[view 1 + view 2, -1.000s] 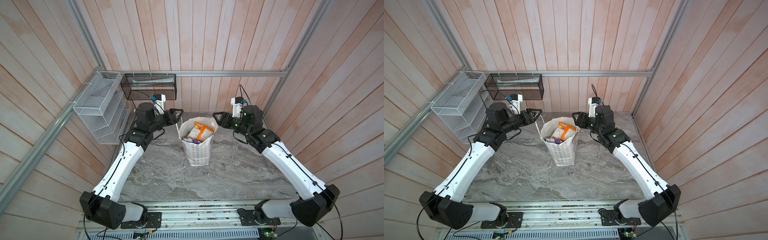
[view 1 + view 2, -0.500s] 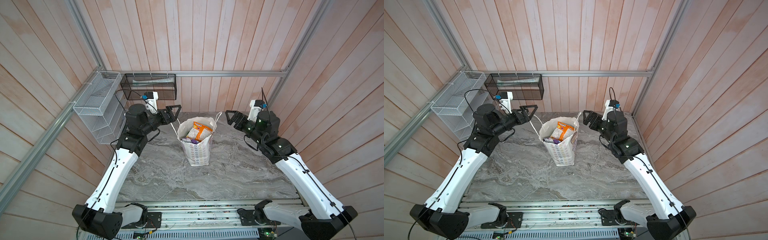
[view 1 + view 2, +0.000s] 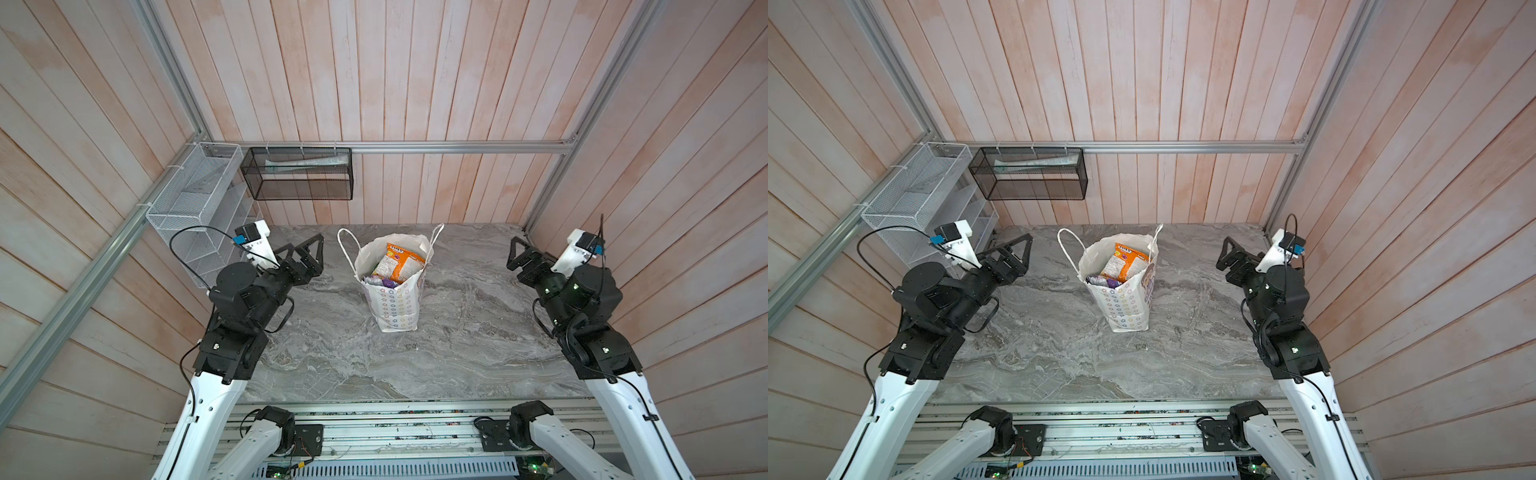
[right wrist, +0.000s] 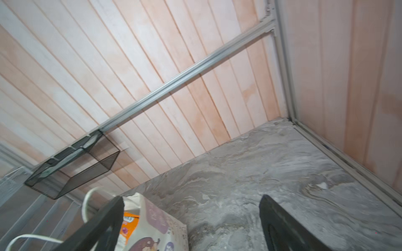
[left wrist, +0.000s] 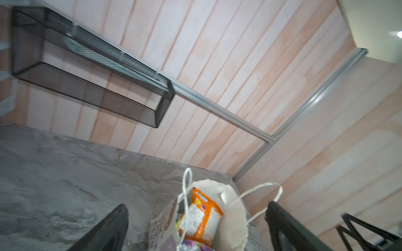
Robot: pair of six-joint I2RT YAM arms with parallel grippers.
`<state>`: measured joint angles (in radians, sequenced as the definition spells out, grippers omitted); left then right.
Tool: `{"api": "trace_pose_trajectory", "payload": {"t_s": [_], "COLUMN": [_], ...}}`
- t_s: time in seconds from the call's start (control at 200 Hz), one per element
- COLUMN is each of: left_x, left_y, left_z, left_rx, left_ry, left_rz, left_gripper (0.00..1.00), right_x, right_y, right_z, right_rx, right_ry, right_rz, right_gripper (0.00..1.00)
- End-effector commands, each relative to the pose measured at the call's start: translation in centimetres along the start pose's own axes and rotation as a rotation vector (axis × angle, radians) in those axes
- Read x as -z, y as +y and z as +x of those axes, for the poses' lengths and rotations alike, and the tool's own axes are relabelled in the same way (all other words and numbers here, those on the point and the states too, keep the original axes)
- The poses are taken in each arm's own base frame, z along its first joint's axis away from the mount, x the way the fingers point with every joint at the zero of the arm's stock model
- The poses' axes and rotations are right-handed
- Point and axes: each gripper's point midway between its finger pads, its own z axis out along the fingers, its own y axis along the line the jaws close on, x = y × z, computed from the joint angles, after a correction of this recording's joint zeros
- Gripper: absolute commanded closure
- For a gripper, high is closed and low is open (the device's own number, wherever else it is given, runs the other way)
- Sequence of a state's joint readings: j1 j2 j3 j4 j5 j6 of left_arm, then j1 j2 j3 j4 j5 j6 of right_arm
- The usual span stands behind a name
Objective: Place the snacks into the paper bag
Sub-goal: Reset both arms
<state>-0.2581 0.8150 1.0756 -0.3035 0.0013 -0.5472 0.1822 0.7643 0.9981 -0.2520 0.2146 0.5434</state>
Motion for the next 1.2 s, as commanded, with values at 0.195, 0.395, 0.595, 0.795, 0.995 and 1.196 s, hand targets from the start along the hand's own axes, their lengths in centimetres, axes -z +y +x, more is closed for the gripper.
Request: {"api": "trace_pose_trajectory", "payload": {"t_s": [0.195, 0.395, 0.595, 0.795, 0.995, 1.196], "left_x": [0.6, 1.1, 0.7, -1.4, -3.1, -6.4], "left_y": [15.9, 21.4, 24.4, 25.9, 25.0, 24.7], "left_z": [8.9, 12.9, 14.0, 14.6, 15.0, 17.6], "left_rx": [-0.110, -0.170, -0.321, -0.371, -0.455, -0.506], "left_ry": [-0.120, -0.216, -0.213, -0.204, -0.235, -0.094], "left_rz": [-0.554, -0.708, -0.787, -0.719, -0.596, -0.464], "left_gripper": [0.00, 0.00, 0.00, 0.00, 0.00, 0.00], "right_x": [-2.2, -1.7, -3.5, -5.8, -7.5, -10.2], "right_y": [-13.9, -17.6, -18.7, -19.0, -18.0, -15.7], "right_z": [10.8, 13.6, 15.0, 16.1, 18.4, 20.2], "right_rx": [-0.072, 0.121, 0.276, 0.353, 0.412, 0.503], "right_ry": [-0.145, -0.199, -0.149, -0.133, -0.089, 0.026], "right_rz": [0.110, 0.213, 0.250, 0.233, 0.163, 0.057], "right_gripper": [0.02, 0.02, 0.02, 0.02, 0.02, 0.02]}}
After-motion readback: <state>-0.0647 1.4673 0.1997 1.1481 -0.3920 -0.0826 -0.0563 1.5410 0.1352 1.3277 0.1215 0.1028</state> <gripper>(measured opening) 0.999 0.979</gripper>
